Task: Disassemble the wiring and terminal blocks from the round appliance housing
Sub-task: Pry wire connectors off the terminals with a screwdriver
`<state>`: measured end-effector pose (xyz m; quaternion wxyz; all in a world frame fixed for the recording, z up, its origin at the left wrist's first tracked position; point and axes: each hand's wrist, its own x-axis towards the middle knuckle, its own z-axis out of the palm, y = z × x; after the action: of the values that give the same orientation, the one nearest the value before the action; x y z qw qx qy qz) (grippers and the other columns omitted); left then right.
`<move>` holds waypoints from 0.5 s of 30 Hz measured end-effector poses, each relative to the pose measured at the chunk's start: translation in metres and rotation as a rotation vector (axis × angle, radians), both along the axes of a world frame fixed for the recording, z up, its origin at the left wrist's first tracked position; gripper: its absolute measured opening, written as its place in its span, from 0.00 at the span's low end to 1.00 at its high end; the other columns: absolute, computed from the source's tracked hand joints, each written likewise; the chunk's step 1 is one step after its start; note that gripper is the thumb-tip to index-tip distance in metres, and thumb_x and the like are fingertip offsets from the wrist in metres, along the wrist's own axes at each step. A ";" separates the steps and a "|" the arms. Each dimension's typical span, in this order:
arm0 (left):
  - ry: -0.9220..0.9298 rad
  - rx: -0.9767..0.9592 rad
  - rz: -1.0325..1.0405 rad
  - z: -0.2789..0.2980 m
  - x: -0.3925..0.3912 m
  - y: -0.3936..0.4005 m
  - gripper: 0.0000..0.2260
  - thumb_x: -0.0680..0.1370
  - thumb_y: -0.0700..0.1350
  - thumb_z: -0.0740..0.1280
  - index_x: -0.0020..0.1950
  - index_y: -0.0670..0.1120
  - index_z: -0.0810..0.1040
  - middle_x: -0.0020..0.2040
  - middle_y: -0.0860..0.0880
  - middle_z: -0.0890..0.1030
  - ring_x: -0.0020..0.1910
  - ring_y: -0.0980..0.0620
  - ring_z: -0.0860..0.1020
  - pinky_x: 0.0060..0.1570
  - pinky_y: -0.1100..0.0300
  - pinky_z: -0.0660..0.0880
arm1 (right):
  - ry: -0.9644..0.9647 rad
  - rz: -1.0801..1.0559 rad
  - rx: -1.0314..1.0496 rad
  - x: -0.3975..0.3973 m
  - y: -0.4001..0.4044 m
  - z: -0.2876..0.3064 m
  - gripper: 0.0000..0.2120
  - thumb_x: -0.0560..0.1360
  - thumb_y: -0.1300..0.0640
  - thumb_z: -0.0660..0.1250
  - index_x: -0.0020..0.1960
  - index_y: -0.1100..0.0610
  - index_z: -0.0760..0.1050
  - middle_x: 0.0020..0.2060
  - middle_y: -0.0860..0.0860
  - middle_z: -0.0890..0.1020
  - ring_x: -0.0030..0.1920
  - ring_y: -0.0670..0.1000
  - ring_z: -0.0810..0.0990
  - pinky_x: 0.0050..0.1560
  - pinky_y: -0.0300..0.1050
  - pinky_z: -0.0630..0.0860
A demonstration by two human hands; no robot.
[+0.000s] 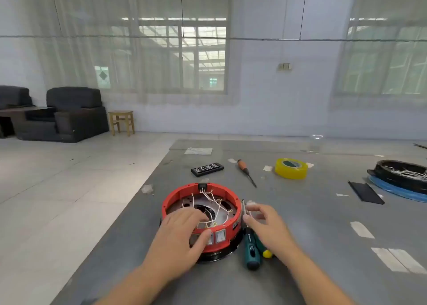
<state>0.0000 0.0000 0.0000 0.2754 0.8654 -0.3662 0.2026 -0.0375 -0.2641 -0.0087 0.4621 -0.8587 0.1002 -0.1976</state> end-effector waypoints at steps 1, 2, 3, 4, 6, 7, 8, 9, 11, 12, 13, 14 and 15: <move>-0.039 0.016 0.013 -0.007 0.004 -0.004 0.12 0.81 0.59 0.62 0.58 0.56 0.79 0.57 0.62 0.79 0.63 0.58 0.75 0.66 0.59 0.66 | 0.030 0.008 -0.019 0.003 0.000 -0.006 0.11 0.78 0.49 0.71 0.59 0.47 0.78 0.61 0.45 0.76 0.60 0.43 0.77 0.61 0.39 0.73; -0.070 0.018 0.041 -0.009 0.007 -0.007 0.12 0.81 0.59 0.61 0.57 0.56 0.80 0.56 0.62 0.79 0.62 0.56 0.76 0.66 0.59 0.65 | 0.075 0.004 -0.067 0.008 -0.001 -0.008 0.11 0.78 0.48 0.71 0.59 0.46 0.78 0.61 0.45 0.75 0.61 0.44 0.76 0.63 0.40 0.72; -0.094 0.008 0.062 -0.017 0.011 -0.009 0.13 0.81 0.60 0.61 0.57 0.56 0.80 0.55 0.61 0.80 0.62 0.55 0.76 0.65 0.59 0.64 | 0.104 0.015 -0.115 0.009 -0.001 -0.013 0.11 0.77 0.47 0.71 0.59 0.45 0.77 0.60 0.44 0.74 0.61 0.43 0.75 0.62 0.39 0.70; -0.095 -0.012 0.077 -0.021 0.014 -0.011 0.13 0.81 0.60 0.60 0.56 0.56 0.80 0.55 0.61 0.81 0.62 0.53 0.76 0.65 0.58 0.64 | 0.137 0.016 -0.146 0.008 0.000 -0.014 0.10 0.77 0.46 0.71 0.57 0.44 0.77 0.61 0.43 0.74 0.60 0.41 0.74 0.61 0.37 0.68; -0.120 -0.025 0.100 -0.030 0.019 -0.015 0.15 0.82 0.61 0.59 0.57 0.56 0.81 0.57 0.60 0.81 0.64 0.51 0.75 0.66 0.55 0.63 | 0.159 -0.007 -0.213 0.007 0.003 -0.017 0.09 0.76 0.43 0.70 0.55 0.42 0.77 0.62 0.42 0.72 0.59 0.40 0.72 0.60 0.35 0.64; -0.116 -0.028 0.127 -0.032 0.021 -0.017 0.16 0.82 0.62 0.58 0.58 0.56 0.82 0.58 0.59 0.81 0.66 0.50 0.74 0.68 0.53 0.62 | 0.166 -0.018 -0.235 0.007 0.003 -0.018 0.10 0.76 0.41 0.70 0.55 0.43 0.78 0.63 0.42 0.71 0.60 0.40 0.71 0.60 0.35 0.63; -0.096 -0.041 0.153 -0.032 0.023 -0.018 0.18 0.82 0.62 0.58 0.59 0.56 0.82 0.60 0.59 0.81 0.68 0.49 0.73 0.69 0.52 0.61 | 0.190 -0.013 -0.253 0.004 0.004 -0.016 0.13 0.75 0.40 0.70 0.56 0.43 0.78 0.64 0.42 0.70 0.62 0.41 0.71 0.61 0.35 0.64; -0.086 -0.053 0.167 -0.033 0.025 -0.020 0.18 0.82 0.63 0.57 0.60 0.56 0.82 0.61 0.59 0.81 0.69 0.48 0.72 0.70 0.50 0.60 | 0.218 -0.014 -0.268 0.004 0.005 -0.016 0.16 0.75 0.38 0.70 0.59 0.44 0.78 0.66 0.42 0.69 0.64 0.42 0.71 0.62 0.36 0.64; -0.059 -0.072 0.185 -0.034 0.027 -0.021 0.19 0.81 0.64 0.58 0.60 0.57 0.82 0.64 0.58 0.79 0.72 0.46 0.69 0.72 0.48 0.57 | 0.301 -0.002 -0.320 0.002 0.007 -0.012 0.24 0.73 0.35 0.70 0.65 0.45 0.76 0.70 0.44 0.66 0.68 0.46 0.68 0.67 0.41 0.67; -0.054 -0.076 0.182 -0.035 0.026 -0.021 0.19 0.81 0.64 0.58 0.61 0.57 0.82 0.66 0.57 0.78 0.74 0.46 0.67 0.73 0.47 0.56 | 0.346 -0.003 -0.369 0.001 0.009 -0.010 0.28 0.72 0.33 0.69 0.68 0.45 0.74 0.72 0.46 0.65 0.70 0.48 0.67 0.70 0.44 0.67; -0.053 -0.076 0.174 -0.036 0.027 -0.021 0.19 0.80 0.64 0.59 0.62 0.57 0.82 0.67 0.57 0.77 0.75 0.46 0.66 0.74 0.46 0.56 | 0.385 -0.025 -0.419 0.001 0.010 -0.009 0.32 0.71 0.31 0.68 0.70 0.45 0.72 0.72 0.47 0.65 0.71 0.51 0.65 0.71 0.47 0.67; -0.050 -0.069 0.162 -0.036 0.027 -0.019 0.19 0.80 0.63 0.60 0.63 0.56 0.81 0.68 0.56 0.76 0.76 0.46 0.65 0.75 0.45 0.55 | 0.419 -0.061 -0.459 0.001 0.012 -0.008 0.35 0.69 0.29 0.67 0.71 0.45 0.70 0.71 0.48 0.66 0.71 0.53 0.65 0.70 0.49 0.67; -0.047 -0.063 0.150 -0.037 0.026 -0.019 0.20 0.80 0.63 0.60 0.64 0.56 0.81 0.69 0.55 0.76 0.77 0.46 0.64 0.77 0.45 0.54 | 0.447 -0.100 -0.484 0.001 0.014 -0.007 0.37 0.68 0.28 0.66 0.71 0.45 0.69 0.69 0.49 0.67 0.69 0.54 0.65 0.67 0.50 0.68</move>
<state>0.0262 -0.0186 -0.0368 0.2777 0.8763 -0.3004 0.2544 -0.0362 -0.2505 -0.0155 0.2013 -0.9596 0.1912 -0.0447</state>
